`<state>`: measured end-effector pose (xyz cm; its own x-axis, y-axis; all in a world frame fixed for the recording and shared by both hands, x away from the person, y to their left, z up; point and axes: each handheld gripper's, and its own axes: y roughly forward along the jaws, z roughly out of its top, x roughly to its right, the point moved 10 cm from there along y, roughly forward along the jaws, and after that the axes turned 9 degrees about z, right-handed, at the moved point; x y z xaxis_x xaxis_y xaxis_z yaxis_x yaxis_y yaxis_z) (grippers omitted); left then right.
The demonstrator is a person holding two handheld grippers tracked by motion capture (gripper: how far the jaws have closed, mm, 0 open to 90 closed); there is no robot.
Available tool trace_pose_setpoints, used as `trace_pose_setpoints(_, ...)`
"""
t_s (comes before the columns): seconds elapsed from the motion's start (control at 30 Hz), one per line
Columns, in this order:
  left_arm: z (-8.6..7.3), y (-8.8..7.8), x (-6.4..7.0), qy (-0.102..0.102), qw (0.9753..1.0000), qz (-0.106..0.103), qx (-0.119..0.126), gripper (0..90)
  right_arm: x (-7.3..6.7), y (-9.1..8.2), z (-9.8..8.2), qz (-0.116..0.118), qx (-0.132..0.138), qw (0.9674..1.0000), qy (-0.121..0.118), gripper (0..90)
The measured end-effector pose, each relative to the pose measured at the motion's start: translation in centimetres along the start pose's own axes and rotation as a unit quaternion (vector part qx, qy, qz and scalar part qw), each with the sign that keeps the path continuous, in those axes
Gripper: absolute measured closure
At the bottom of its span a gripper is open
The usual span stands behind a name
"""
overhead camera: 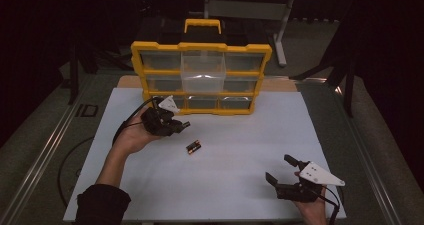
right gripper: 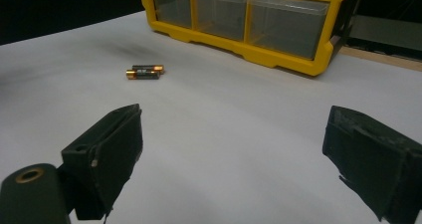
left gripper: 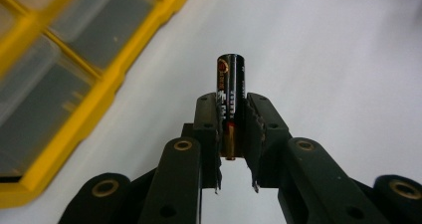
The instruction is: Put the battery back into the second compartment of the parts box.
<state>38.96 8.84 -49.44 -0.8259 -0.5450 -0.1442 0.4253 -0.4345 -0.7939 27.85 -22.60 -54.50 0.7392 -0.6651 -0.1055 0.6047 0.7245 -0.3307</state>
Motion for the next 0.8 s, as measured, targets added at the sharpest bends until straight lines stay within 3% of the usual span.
trace_pose_setpoints(0.3, 2.3, -3.5, -0.6, 0.026, 0.9996, -0.008, 0.003, 77.6, 0.0, 0.0, 0.0, 0.001, 0.001, 1.0, 0.001, 8.4)
trace_pose_setpoints(0.57, 5.3, -5.7, -1.7, 0.034, 0.999, -0.027, 0.012, 77.6, 0.0, -0.1, 0.0, 0.001, 0.003, 1.0, 0.001, 8.4)
trace_pose_setpoints(0.8, 7.6, -7.6, -2.8, 0.028, 0.9989, -0.029, 0.024, 77.6, 0.1, -0.1, 0.1, 0.002, 0.005, 1.0, 0.004, 8.4)
